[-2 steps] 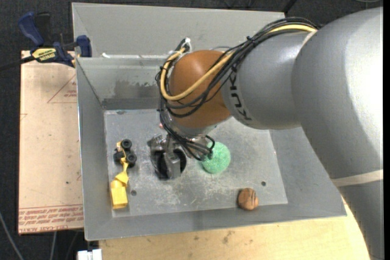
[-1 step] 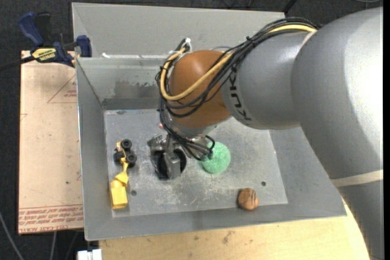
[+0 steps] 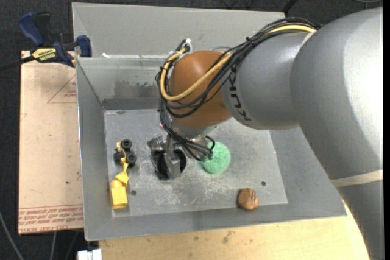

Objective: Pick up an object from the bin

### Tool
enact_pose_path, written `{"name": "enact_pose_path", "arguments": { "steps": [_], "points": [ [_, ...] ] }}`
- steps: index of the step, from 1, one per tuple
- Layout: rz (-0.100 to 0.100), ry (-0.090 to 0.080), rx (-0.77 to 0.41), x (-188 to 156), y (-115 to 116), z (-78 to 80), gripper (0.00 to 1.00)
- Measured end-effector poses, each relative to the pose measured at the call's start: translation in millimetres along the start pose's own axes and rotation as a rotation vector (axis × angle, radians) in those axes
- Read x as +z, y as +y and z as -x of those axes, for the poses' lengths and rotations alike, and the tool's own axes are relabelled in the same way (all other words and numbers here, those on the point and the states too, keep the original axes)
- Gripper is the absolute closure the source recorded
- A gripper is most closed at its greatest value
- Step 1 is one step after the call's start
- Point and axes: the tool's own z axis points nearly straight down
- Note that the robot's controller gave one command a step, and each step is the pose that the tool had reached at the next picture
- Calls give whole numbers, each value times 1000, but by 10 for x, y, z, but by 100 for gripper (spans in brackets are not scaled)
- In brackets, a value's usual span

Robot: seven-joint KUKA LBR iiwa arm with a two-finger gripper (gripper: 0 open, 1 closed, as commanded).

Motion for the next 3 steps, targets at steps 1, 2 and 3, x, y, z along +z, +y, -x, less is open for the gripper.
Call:
{"name": "enact_pose_path", "arguments": {
  "steps": [1, 2, 3],
  "points": [
    [0, -1, 0, -1, -3, 3, 100],
    [0, -1, 0, -1, -3, 3, 100],
    [-2, -3, -301, 31, 21, 129, 100]
  ]
}}
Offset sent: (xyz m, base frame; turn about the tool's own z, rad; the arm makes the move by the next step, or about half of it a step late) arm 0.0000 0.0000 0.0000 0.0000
